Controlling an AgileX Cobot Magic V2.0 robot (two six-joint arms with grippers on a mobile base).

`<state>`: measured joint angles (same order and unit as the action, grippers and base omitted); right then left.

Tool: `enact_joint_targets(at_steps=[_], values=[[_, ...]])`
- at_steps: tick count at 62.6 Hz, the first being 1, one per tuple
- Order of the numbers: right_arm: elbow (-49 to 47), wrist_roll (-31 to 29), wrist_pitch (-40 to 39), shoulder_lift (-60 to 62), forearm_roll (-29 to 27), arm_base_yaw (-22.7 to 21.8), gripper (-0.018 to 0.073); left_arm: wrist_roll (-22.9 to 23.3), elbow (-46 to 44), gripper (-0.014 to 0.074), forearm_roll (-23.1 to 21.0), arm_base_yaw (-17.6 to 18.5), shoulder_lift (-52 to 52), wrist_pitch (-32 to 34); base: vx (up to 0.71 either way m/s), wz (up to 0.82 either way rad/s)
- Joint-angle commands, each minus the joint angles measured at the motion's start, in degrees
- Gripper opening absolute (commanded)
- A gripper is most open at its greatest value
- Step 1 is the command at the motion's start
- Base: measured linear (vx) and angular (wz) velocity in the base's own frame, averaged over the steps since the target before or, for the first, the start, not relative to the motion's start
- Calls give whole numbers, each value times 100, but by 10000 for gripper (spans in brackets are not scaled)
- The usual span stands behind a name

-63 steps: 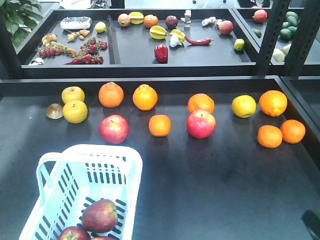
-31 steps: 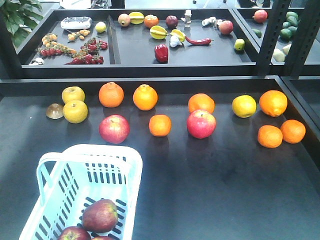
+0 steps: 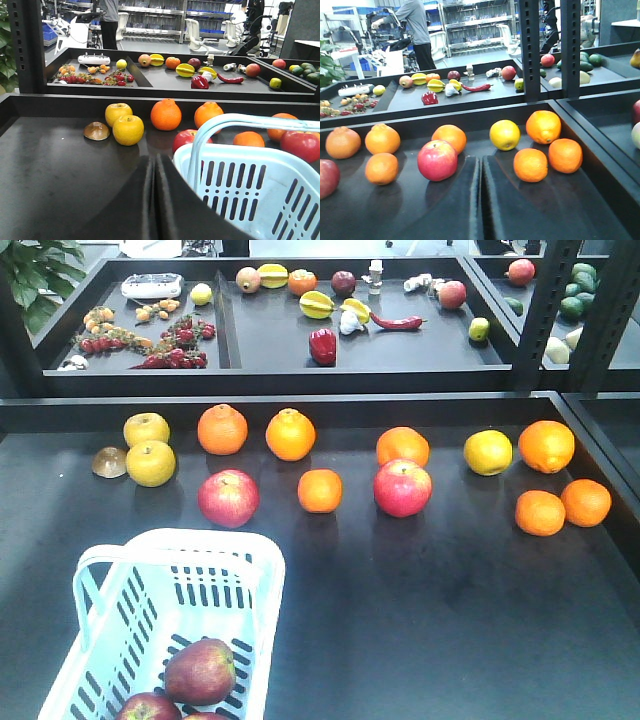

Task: Pick three apples into basket with both arms

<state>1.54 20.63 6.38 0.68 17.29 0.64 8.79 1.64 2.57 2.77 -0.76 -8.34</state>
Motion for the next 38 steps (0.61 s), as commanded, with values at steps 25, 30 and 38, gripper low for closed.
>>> enact_joint_targets(at_steps=[25, 30, 38], values=[[83, -51, -417, 67, 148, -14, -5, 9, -145, -6, 7, 0, -69, 458, 0, 0], [83, -51, -417, 67, 148, -14, -5, 9, -145, -6, 7, 0, -69, 458, 0, 0], [83, -51, -417, 67, 148, -14, -5, 9, -145, -6, 7, 0, -69, 458, 0, 0]])
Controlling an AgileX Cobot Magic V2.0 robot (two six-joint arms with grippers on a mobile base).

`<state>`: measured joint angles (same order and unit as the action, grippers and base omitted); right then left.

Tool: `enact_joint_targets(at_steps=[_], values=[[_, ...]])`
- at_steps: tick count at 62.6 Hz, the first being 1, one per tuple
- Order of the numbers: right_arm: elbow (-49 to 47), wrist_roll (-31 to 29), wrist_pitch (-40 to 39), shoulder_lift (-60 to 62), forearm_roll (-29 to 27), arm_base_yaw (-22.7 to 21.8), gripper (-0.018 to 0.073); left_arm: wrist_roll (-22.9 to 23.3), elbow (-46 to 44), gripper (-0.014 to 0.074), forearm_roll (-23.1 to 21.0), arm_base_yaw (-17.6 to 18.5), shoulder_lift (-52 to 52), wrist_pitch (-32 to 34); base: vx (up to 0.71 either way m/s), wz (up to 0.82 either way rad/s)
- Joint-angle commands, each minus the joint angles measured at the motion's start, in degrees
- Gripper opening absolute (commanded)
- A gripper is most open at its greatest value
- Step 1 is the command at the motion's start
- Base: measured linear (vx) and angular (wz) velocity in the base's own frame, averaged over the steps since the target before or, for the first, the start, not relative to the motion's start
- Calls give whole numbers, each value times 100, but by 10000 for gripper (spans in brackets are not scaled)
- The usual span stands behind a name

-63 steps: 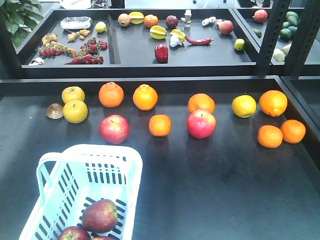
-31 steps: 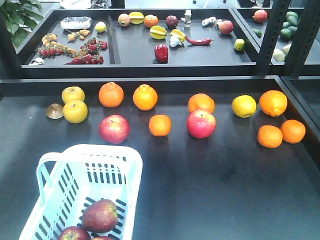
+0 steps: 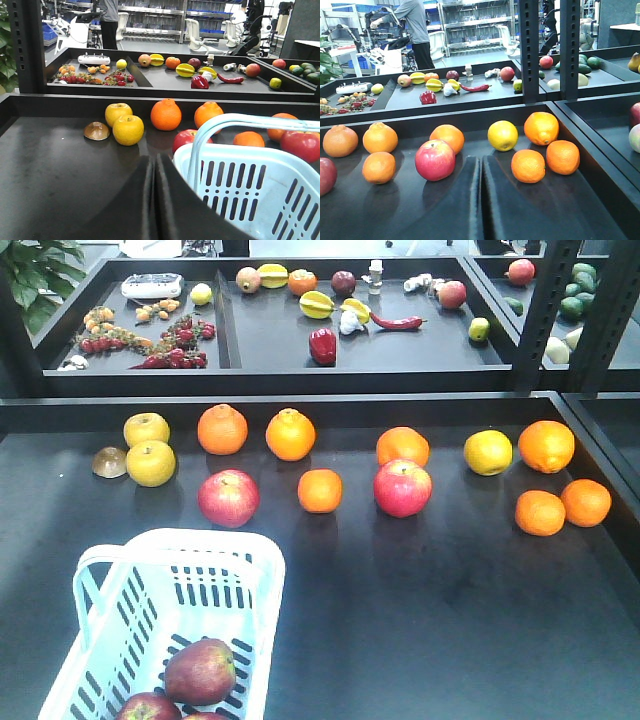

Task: Pick three apples into basket with both arms

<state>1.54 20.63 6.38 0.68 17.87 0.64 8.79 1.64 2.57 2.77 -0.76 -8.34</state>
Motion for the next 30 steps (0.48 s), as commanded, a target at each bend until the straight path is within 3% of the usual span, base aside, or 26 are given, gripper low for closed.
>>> enact_joint_targets(at_steps=[1, 30], values=[[83, -51, -417, 67, 89, -14, -5, 9, -145, -6, 7, 0, -69, 458, 0, 0], [83, -51, -417, 67, 89, -14, -5, 9, -145, -6, 7, 0, -69, 458, 0, 0]])
